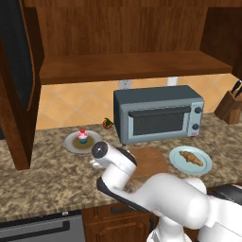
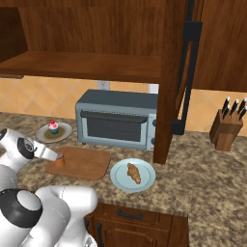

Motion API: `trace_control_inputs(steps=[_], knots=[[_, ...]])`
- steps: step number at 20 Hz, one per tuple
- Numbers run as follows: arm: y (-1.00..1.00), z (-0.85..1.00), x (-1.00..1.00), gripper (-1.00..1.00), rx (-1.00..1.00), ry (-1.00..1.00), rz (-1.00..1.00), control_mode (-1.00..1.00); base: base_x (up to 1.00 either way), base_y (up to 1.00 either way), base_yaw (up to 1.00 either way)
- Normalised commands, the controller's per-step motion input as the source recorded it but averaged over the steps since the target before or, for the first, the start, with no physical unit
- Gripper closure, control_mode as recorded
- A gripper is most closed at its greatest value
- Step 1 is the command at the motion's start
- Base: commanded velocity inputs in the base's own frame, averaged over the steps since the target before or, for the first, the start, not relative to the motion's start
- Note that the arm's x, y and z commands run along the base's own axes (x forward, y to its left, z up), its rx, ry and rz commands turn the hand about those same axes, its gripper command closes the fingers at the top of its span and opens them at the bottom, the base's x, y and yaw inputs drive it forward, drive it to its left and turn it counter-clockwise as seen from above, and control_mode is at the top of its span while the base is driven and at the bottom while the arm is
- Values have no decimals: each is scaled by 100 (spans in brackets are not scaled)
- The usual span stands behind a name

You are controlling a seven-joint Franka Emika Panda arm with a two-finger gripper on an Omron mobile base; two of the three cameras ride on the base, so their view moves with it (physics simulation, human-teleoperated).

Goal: From the different types of pastries on the counter, select a croissant and place it on the cutting board. Then retrieve a jar of jam from the cabinet and place it alongside the croissant on the cutting board.

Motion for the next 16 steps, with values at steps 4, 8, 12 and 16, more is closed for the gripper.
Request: trace_control_inputs(steps=[4,8,12,16], knots=[[0,32,-4,-100,0,-1,0,-100,0,0,0],[0,50,-1,-100,0,-2,0,-100,0,0,0],[-2,56,-3,-100,0,0,0,-100,0,0,0],[-7,56,-5,-100,0,2,0,-100,0,0,0]])
